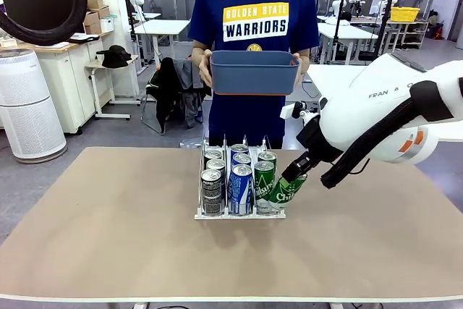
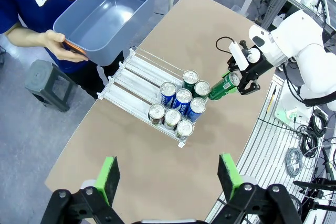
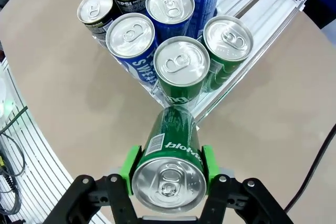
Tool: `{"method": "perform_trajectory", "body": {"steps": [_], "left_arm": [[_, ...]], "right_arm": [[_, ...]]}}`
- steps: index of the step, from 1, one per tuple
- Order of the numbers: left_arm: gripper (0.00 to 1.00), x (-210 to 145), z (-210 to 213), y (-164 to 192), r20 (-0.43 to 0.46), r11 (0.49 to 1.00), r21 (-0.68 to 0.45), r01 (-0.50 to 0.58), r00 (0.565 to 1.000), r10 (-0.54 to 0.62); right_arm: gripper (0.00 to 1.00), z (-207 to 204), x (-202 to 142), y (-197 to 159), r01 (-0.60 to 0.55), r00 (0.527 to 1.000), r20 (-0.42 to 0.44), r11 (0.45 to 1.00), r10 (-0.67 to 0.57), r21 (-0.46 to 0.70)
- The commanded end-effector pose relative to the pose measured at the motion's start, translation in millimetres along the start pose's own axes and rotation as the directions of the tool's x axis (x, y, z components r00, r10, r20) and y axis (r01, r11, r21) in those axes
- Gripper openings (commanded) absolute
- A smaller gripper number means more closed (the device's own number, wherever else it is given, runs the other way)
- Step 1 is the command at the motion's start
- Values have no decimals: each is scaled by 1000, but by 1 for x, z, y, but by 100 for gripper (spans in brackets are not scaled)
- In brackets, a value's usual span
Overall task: Fill the beverage cans into the dispenser.
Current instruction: Place the picked Sprite in the line of the Automatic Can Dispenser with the same cans.
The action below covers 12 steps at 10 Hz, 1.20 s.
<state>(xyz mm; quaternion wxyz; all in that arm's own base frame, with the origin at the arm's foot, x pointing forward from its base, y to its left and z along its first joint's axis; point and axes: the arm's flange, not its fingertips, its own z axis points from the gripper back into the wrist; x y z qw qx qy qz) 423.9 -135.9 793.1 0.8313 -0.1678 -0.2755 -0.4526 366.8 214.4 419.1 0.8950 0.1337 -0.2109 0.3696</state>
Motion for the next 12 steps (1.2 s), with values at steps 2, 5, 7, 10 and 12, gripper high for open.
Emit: {"method": "perform_trajectory", "body": {"steps": [2,5,7,10,12], "left_arm": [[100,-4,-1,1,20,1000,-7,8,1000,-8],[100,-4,-1,1,20,1000,-7,8,1000,-8],[100,-4,-1,1,20,1000,-7,8,1000,-8],[100,-4,-1,1,20,1000,-7,8,1000,-8],[100,-4,-1,1,20,1000,-7,8,1000,-8]], "right_arm": [[58,-10,15,-4,-20,996,92,999,16,38],[58,-7,18,-2,-40,992,119,998,34,48],[58,-7,14,2,-112,992,67,989,106,93],[58,-3,11,3,-69,995,77,991,61,114],[58,-4,11,9,-70,997,42,995,67,67]]}}
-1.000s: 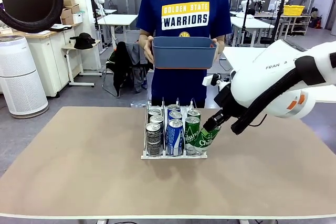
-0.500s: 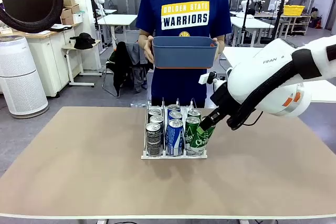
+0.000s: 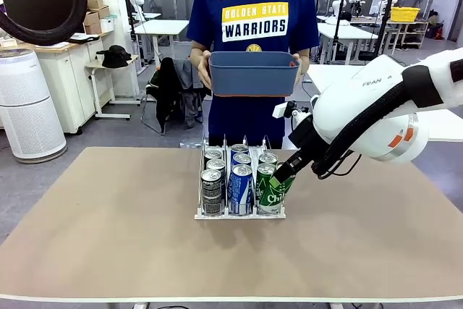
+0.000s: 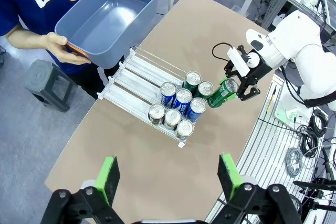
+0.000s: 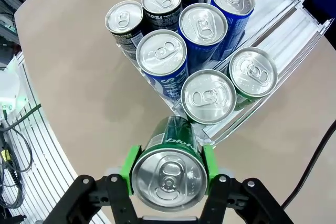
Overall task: Fill the beverage cans into the dispenser.
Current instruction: Place the picked Sprite in the line of the Automatic Can Dispenser with the same cans.
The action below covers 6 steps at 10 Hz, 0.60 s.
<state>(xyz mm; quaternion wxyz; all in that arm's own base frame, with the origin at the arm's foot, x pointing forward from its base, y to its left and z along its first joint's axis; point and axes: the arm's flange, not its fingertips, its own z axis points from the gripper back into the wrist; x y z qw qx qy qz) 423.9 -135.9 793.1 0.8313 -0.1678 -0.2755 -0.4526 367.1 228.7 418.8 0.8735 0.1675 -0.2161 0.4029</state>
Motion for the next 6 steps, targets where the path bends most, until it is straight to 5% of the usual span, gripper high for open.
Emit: {"method": "perform_trajectory", "body": {"steps": [1,4,6], "left_arm": [[100,-4,-1,1,20,1000,-7,8,1000,-8],[100,-4,-1,1,20,1000,-7,8,1000,-8],[100,-4,-1,1,20,1000,-7,8,1000,-8]], "right_arm": [[58,2,3,-1,-6,1000,5,1000,6,-8],[58,0,0,1,-2,1000,-1,1000,2,0],[58,-10,5,-10,23,996,90,997,-17,-74]]}}
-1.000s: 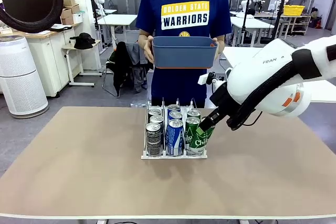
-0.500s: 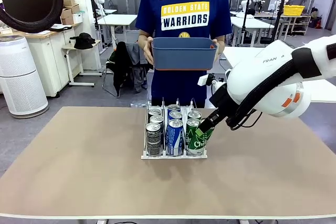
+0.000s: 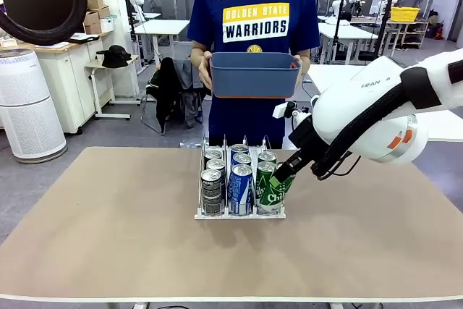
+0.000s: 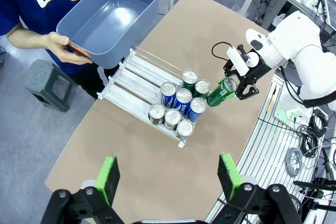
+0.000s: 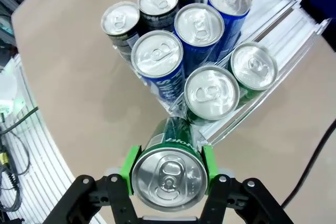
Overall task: Fill the beverage cans into the dispenser.
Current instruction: Place the picked Sprite in the line of the Automatic Can Dispenser with the same cans.
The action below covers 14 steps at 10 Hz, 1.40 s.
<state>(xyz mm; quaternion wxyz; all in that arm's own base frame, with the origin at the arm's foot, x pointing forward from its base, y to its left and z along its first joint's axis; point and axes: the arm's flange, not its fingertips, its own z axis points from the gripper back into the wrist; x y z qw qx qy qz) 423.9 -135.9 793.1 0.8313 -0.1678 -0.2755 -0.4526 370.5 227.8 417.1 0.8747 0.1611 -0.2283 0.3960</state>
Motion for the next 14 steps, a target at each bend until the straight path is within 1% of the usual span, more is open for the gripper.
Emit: {"method": "perform_trajectory", "body": {"steps": [1,4,5,7,9,10,12,13,14], "left_arm": [[100,-4,-1,1,20,1000,-7,8,1000,-8],[100,-4,-1,1,20,1000,-7,8,1000,-8],[100,-4,-1,1,20,1000,-7,8,1000,-8],[100,-4,-1,1,20,1000,-7,8,1000,-8],[100,-4,-1,1,20,1000,-7,8,1000,-8],[100,-4,-1,1,20,1000,-7,8,1000,-8],[100,-4,-1,1,20,1000,-7,8,1000,-8],[100,-4,-1,1,20,1000,-7,8,1000,-8],[100,-4,-1,1,20,1000,-7,8,1000,-8]], "right_arm": [[58,-14,8,-9,10,996,88,997,-3,-81],[58,-28,22,-16,1,984,175,996,15,-94],[58,-31,24,-17,8,983,184,997,7,-79],[58,-43,28,-23,-7,994,108,998,13,-55],[58,-52,30,-26,3,997,79,998,2,-68],[58,-52,30,-31,4,998,61,998,-1,-55],[58,-66,28,-32,6,1000,-14,1000,-6,-28],[58,-68,29,-34,-12,999,-53,1000,11,-21],[58,-70,28,-35,-27,997,-73,999,24,-28]]}}
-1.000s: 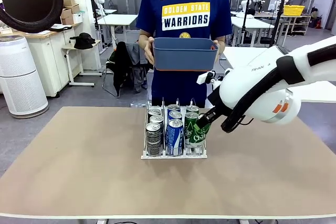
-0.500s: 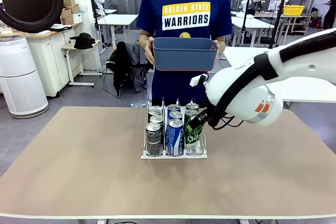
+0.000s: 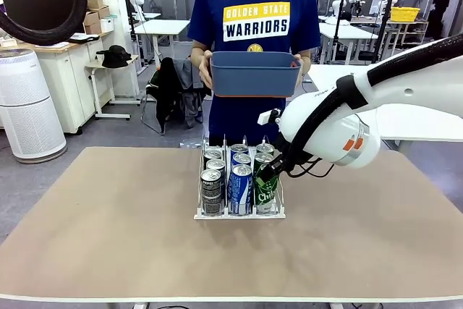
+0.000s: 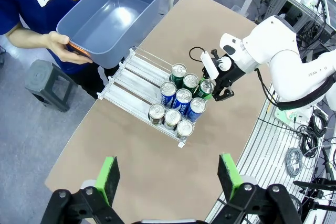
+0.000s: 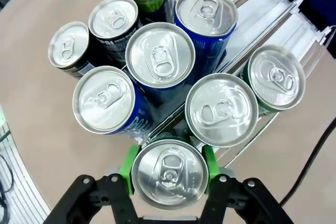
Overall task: Fill the beverage cans into the dispenser.
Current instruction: Place the picked Sprite in the line of the Automatic Can Dispenser with the same cans.
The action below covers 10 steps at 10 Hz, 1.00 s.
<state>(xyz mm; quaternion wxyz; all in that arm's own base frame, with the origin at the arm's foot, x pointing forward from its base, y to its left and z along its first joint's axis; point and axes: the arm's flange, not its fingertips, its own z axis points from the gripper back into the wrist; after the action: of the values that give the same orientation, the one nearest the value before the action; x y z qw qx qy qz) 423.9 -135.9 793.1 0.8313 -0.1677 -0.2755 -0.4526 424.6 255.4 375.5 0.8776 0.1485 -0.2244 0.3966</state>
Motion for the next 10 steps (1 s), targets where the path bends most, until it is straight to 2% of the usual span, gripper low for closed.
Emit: {"method": "perform_trajectory", "body": {"steps": [1,2,3,4,5,6,7,9,10], "left_arm": [[100,-4,-1,1,20,1000,-7,8,1000,-8],[100,-4,-1,1,20,1000,-7,8,1000,-8],[100,-4,-1,1,20,1000,-7,8,1000,-8],[100,-4,-1,1,20,1000,-7,8,1000,-8],[100,-4,-1,1,20,1000,-7,8,1000,-8],[100,-4,-1,1,20,1000,-7,8,1000,-8],[100,-4,-1,1,20,1000,-7,8,1000,-8],[100,-4,-1,1,20,1000,-7,8,1000,-8],[100,-4,-1,1,20,1000,-7,8,1000,-8]], "right_arm": [[58,-9,-1,-5,-40,996,-75,999,39,-3],[58,-6,-2,-3,-46,995,-87,999,47,19],[78,-2,-3,-4,-52,993,-99,998,56,41],[78,2,-1,-2,-51,994,-95,998,55,41],[98,9,0,3,-53,995,-87,998,56,38],[82,21,0,7,-52,994,-93,997,57,53],[100,33,1,9,-58,995,-75,996,62,65],[100,54,7,13,-51,998,-34,996,54,79],[100,67,9,13,-43,998,-39,995,47,91]]}}
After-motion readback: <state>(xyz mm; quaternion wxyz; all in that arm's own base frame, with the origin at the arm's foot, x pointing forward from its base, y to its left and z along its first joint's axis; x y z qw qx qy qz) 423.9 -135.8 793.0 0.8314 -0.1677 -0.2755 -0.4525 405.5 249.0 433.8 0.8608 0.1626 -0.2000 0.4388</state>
